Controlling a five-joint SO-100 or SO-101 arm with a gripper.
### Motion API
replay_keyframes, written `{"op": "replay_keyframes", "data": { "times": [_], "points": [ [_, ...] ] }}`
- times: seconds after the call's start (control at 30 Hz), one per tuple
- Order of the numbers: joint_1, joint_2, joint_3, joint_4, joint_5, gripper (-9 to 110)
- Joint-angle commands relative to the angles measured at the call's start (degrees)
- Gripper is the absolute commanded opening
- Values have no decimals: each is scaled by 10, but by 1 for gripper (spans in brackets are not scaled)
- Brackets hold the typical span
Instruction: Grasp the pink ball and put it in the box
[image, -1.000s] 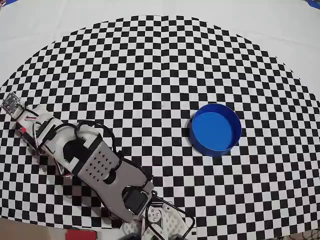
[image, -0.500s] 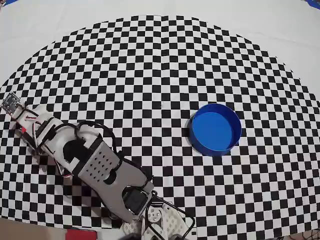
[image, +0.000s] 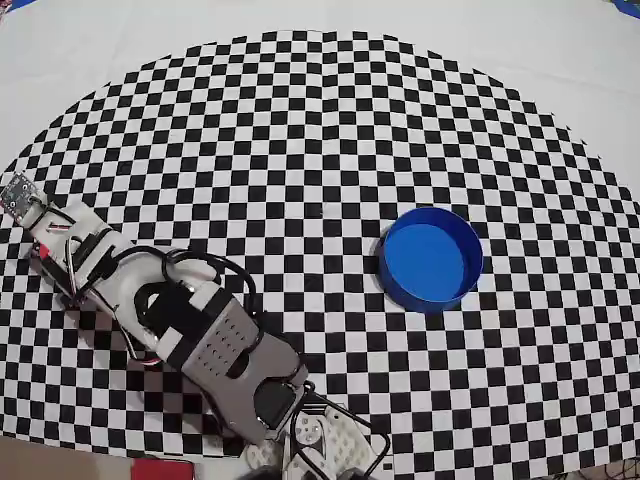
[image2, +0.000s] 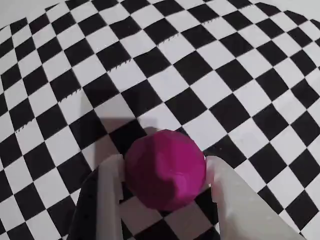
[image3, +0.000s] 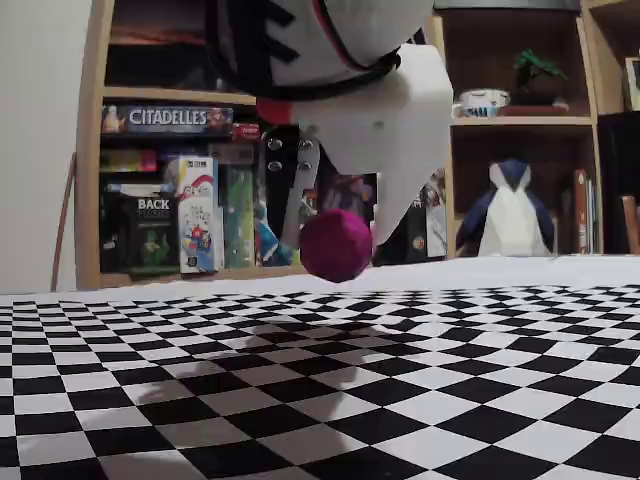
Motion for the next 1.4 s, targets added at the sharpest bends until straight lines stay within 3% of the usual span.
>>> {"op": "replay_keyframes", "data": {
  "times": [0.0,1.37],
  "points": [
    [4,64,11,3,1,0],
    [72,297,162,4,1,0]
  ]
}}
